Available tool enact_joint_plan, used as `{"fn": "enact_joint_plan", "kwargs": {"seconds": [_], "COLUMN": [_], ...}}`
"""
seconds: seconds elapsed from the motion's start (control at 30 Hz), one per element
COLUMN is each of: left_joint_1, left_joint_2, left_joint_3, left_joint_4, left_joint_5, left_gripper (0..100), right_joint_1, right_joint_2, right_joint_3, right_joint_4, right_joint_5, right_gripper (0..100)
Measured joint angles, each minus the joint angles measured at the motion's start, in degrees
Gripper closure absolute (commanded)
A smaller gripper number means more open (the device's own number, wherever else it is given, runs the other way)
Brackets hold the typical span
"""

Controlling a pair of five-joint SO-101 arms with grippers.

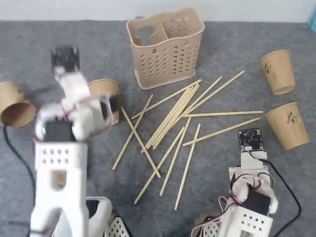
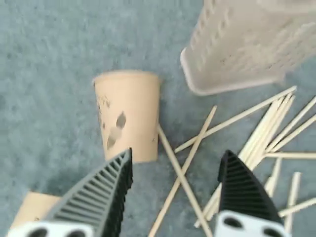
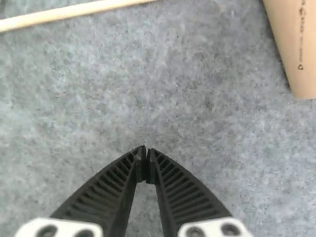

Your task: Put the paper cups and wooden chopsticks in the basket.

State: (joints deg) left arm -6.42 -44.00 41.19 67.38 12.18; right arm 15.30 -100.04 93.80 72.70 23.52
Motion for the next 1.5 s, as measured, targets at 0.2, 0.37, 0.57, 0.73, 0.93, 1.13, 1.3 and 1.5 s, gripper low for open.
{"fn": "enact_joint_plan", "kwargs": {"seconds": [0.2, 0.37, 0.57, 0.73, 0.93, 1.13, 1.3, 1.5], "left_joint_1": [-0.2, -0.7, 1.5, 1.7, 0.2, 0.3, 0.3, 0.3], "left_joint_2": [-8.5, -9.1, -9.1, -9.1, -9.1, -9.1, -9.1, -9.1], "left_joint_3": [21.8, 31.8, 34.2, 34.2, 34.2, 34.2, 34.2, 34.2], "left_joint_4": [-13.1, -26.0, -29.3, -29.7, -30.7, -31.4, -31.4, -31.4], "left_joint_5": [-0.1, 0.0, -0.1, -0.1, 0.0, -0.1, -0.1, -0.1], "left_gripper": [73, 73, 73, 73, 73, 73, 73, 73], "right_joint_1": [-0.4, -6.2, -14.7, -19.8, -24.6, -29.3, -32.4, -38.4], "right_joint_2": [0.4, 2.8, 22.6, 48.7, 78.7, 100.5, 109.4, 112.7], "right_joint_3": [-1.4, -12.1, -35.8, -62.2, -97.0, -124.9, -134.1, -135.4], "right_joint_4": [-7.6, -8.4, -7.9, -3.1, 6.0, 12.0, 12.4, 8.8], "right_joint_5": [0.0, 0.0, -8.8, -17.5, -22.9, -24.0, -24.0, -24.1], "right_gripper": [99.2, 99.1, 84.6, 83.4, 83.4, 83.4, 83.4, 83.4]}}
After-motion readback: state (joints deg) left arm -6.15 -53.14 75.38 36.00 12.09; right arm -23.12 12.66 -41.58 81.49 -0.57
